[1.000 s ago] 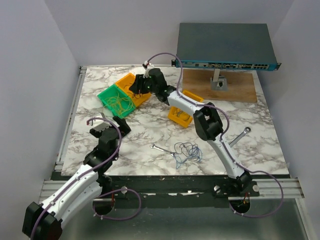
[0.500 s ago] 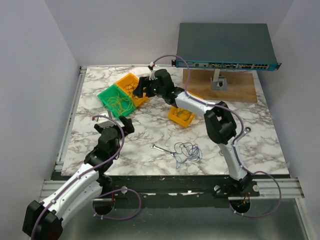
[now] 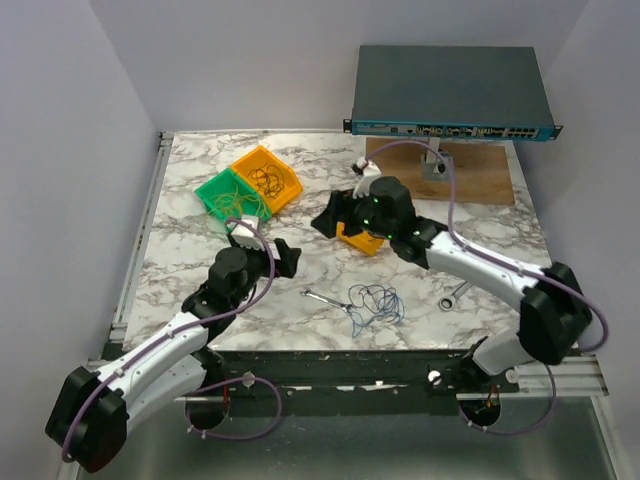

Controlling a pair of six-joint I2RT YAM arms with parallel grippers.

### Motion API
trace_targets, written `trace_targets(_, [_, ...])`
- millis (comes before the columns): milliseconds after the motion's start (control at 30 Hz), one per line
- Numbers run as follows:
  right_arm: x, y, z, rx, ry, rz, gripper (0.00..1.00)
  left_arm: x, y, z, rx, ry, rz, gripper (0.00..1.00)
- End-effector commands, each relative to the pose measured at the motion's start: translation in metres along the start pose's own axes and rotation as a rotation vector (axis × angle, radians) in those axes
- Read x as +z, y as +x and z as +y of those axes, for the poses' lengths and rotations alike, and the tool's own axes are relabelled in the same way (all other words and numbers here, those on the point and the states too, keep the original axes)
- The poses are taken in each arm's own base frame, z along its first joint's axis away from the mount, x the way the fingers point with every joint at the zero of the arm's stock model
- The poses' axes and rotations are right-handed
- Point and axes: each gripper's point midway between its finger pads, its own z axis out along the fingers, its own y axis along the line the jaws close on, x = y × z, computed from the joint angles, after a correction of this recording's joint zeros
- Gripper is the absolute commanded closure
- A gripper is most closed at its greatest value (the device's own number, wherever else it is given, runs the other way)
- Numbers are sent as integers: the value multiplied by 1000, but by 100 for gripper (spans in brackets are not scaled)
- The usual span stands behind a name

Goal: Untangle the cables

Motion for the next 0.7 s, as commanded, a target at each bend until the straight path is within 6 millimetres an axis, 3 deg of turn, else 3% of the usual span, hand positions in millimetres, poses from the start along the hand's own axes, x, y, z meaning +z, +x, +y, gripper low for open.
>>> trace_targets(0, [-64,40,-38,-4,191,64,21,-4,-5,-79,141,355,3,4])
trace_targets(133, [-119,93,-62,2,293,190,23,-14,9,-124,236,524,26,5])
trace_targets(267, [-163,126,-80,87,409,249,23,-24,30,-158,279,701,110,7])
trace_targets(400, [-185,136,-96,330,571,165,22,-19,52,-172,334,731,207,10])
trace_targets(567, [-195,181,-110,423,642,251,21,-10,84,-188,365,771,371,10])
trace_targets(667, [-201,202,-117,440,684,310,28,-10,101,-199,378,814,462,13])
